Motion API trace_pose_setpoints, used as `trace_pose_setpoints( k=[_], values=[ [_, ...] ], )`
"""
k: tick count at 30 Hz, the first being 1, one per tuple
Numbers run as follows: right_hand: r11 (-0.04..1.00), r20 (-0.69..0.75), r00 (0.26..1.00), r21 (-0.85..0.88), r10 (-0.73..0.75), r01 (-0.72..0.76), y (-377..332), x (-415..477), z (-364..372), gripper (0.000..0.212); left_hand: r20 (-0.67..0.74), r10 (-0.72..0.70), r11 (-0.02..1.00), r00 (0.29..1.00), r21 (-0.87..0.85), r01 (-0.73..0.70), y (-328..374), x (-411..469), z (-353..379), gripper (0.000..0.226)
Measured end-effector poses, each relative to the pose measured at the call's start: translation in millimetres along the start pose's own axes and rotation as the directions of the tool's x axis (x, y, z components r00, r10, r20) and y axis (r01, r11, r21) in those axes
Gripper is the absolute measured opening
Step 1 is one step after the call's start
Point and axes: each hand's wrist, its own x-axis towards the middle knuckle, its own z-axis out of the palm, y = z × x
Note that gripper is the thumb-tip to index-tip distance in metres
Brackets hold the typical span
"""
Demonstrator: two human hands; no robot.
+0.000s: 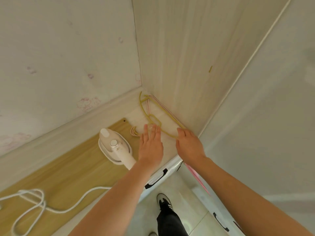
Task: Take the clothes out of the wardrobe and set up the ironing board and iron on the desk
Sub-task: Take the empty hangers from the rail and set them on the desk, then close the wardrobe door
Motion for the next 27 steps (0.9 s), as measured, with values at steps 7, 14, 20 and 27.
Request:
trace_pose_setpoints(
  k=[7,14,20,27],
  values=[
    [0.997,-0.137,0.988,-0.021,0.068,-0.071,-3,-86,-35,0.045,-0.130,0.204,0.979,0.970,0.003,-0.205,20,-55,-12,0.054],
    [0.989,-0.221,0.964,0.016,0.147,-0.147,5,-166,-58,0.045,-0.269,0.289,0.935,0.919,-0.127,-0.331,52,-111,-15,0.042],
    [0.977,-0.284,0.935,0.084,0.211,-0.195,23,-226,-77,0.046,-0.293,0.322,0.906,0.900,-0.181,-0.383,87,-154,-11,0.037],
    [0.978,-0.361,0.910,0.129,0.203,-0.167,57,-301,-98,0.041,-0.368,0.333,0.867,0.868,-0.241,-0.435,153,-202,-6,0.034]
  ],
)
